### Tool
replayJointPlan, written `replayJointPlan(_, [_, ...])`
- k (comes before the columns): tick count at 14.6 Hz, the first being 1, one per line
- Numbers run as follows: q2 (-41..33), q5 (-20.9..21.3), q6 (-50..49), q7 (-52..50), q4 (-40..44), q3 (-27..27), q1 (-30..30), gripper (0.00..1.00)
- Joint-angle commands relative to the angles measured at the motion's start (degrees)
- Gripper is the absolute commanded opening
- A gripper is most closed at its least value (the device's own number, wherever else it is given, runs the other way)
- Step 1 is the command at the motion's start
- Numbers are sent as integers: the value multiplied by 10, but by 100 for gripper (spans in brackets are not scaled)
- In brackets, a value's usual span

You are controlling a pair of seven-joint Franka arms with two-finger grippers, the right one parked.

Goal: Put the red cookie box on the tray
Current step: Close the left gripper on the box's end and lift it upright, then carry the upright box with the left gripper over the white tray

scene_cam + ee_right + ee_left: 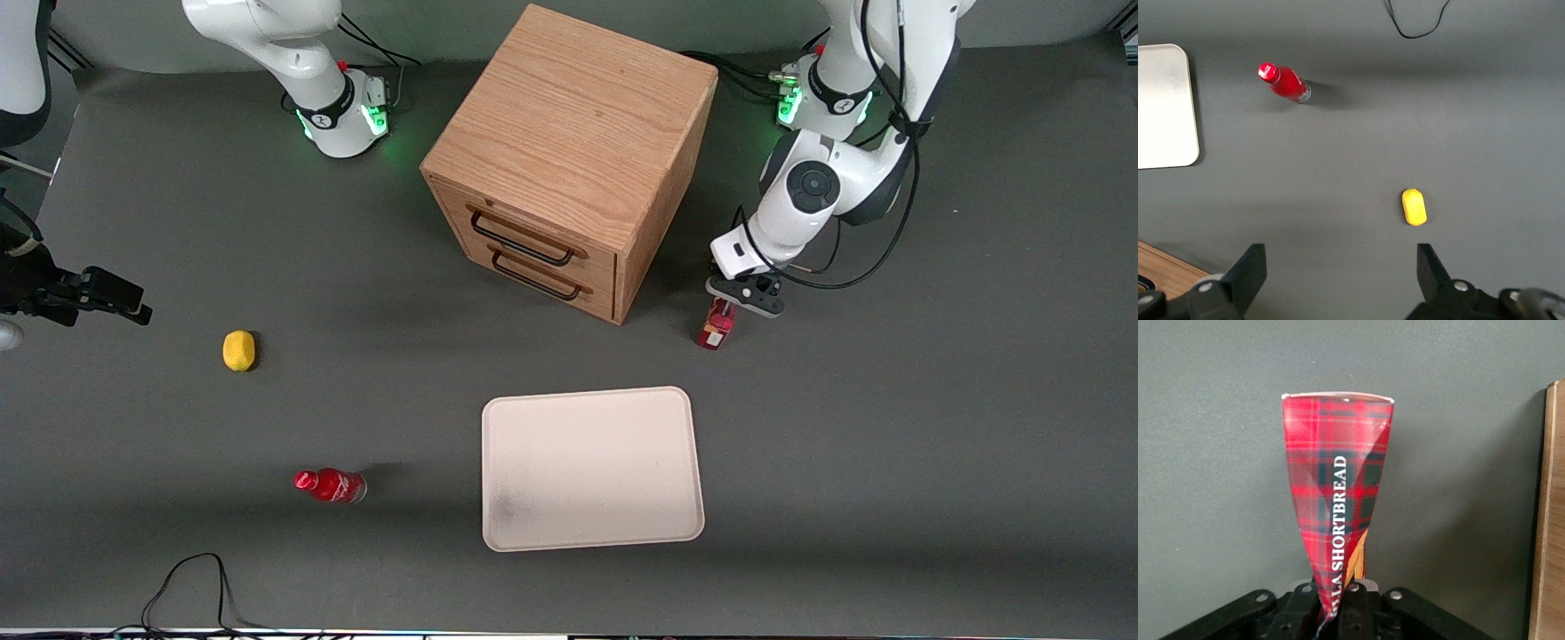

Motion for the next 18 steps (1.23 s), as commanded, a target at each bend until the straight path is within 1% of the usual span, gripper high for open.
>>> replayJointPlan(1, [-17,-4,-4,-1,-2,4,-7,0])
replayJointPlan(3, [-27,-4,-17,7,-1,4,-3,0])
replayJointPlan(5, [-50,-3,-58,10,6,6,0,0])
replayJointPlan(8, [-92,0,-176,11,58,10,14,0])
replayJointPlan(11, [-116,6,-333,11,160,12,40,0])
replayJointPlan(14, [-115,6,-485,12,295,14,86,0])
replayJointPlan(16, [-104,5,-564,16,384,40,93,0])
replayJointPlan(18, [-88,5,-613,36,454,69,93,0])
